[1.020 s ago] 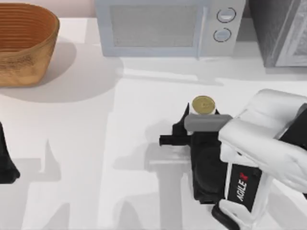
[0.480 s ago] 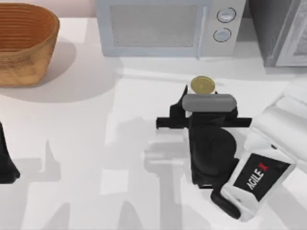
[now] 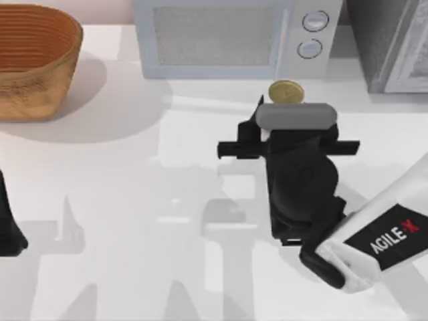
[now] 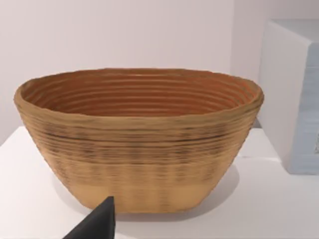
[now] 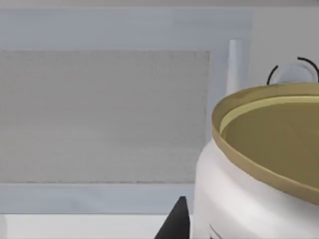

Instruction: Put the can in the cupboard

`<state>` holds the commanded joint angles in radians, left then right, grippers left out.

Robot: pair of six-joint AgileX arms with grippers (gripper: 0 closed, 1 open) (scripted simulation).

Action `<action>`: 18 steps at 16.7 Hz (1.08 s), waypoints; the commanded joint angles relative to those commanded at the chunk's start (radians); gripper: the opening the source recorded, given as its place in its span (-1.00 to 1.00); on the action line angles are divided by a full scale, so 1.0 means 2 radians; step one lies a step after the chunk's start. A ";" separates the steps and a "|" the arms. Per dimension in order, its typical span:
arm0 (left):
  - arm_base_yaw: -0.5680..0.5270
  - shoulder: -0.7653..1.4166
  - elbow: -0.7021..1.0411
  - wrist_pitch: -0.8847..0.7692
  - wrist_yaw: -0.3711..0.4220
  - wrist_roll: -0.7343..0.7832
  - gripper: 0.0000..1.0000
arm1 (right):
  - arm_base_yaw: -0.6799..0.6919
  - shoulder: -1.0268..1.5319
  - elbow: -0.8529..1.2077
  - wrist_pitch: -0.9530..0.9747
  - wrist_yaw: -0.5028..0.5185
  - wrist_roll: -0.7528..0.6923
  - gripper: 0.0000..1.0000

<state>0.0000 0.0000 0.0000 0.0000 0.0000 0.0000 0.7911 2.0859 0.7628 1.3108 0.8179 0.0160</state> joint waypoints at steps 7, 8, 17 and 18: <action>0.000 0.000 0.000 0.000 0.000 0.000 1.00 | 0.001 -0.096 -0.005 -0.091 0.000 0.000 -1.00; 0.000 0.000 0.000 0.000 0.000 0.000 1.00 | 0.001 -0.107 -0.005 -0.102 0.001 0.001 -1.00; 0.000 0.000 0.000 0.000 0.000 0.000 1.00 | -0.012 -0.128 -0.011 -0.119 -0.007 0.002 -1.00; 0.000 0.000 0.000 0.000 0.000 0.000 1.00 | -0.023 -0.142 -0.020 -0.132 -0.016 0.002 -1.00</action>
<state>0.0000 0.0000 0.0000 0.0000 0.0000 0.0000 0.7444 1.8014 0.7230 1.0460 0.7849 0.0191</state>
